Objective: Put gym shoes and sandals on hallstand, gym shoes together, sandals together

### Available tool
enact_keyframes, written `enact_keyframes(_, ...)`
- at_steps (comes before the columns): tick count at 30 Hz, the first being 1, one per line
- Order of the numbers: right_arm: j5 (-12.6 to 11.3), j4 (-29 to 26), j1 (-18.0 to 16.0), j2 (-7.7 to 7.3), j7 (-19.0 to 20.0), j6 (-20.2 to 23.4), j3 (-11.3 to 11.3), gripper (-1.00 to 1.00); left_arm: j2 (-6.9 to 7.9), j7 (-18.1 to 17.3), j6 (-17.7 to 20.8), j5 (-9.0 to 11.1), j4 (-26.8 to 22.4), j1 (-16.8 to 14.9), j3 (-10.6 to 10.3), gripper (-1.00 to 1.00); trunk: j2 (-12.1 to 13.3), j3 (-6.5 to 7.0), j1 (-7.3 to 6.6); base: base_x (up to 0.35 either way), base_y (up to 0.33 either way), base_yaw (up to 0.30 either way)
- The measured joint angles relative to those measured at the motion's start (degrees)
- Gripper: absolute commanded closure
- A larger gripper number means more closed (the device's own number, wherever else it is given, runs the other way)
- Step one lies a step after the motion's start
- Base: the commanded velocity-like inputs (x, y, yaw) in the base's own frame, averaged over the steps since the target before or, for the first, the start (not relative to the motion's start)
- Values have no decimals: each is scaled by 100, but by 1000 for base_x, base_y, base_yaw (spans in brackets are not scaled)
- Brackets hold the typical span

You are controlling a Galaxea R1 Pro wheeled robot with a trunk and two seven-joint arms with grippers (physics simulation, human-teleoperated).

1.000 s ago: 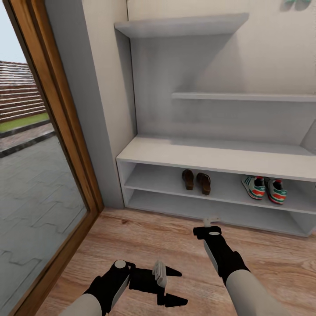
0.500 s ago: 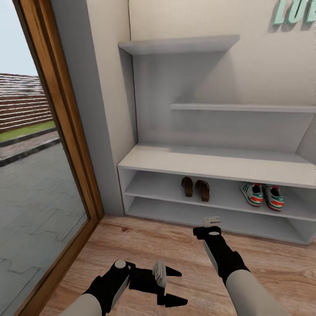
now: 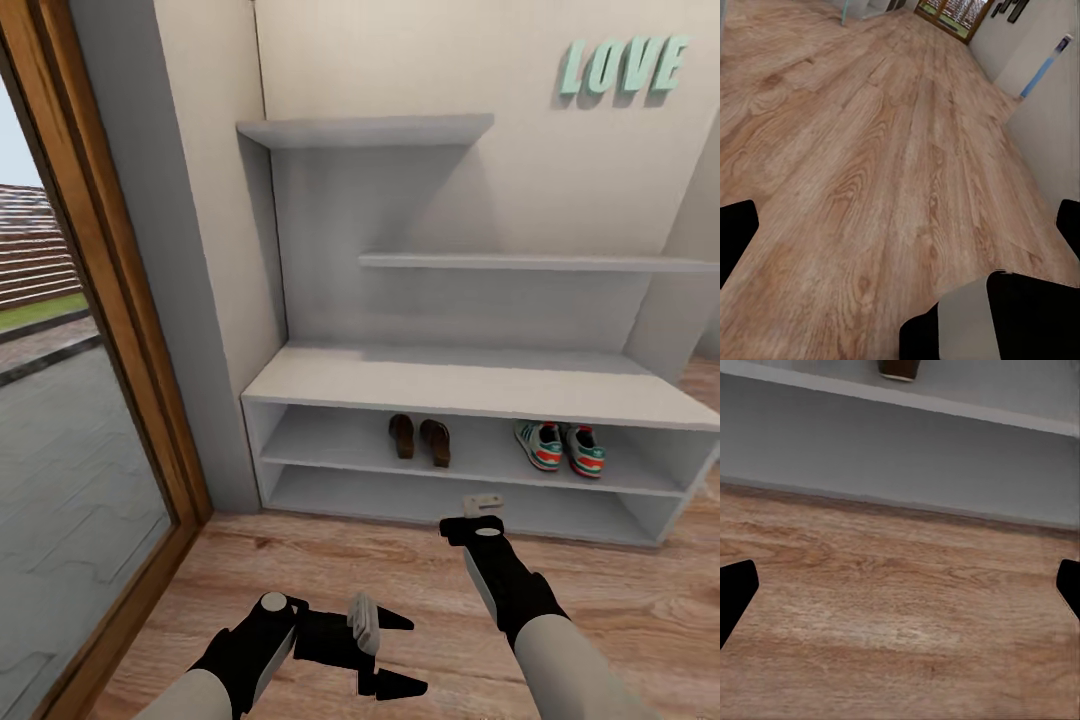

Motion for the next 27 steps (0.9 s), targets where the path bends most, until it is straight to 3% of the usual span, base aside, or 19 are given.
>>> enact_keyframes(18, -70, 23, 0, 8, 8, 0, 9, -100, 21, -2, 2, 0, 0, 0, 15, -100, 722, 365, -395, 0, 0, -274)
enact_keyframes(27, -79, 24, 0, 9, 9, 0, 17, -100, 26, -2, 2, 4, 0, 0, 24, -100, 1083, 528, -593, 0, 0, -160)
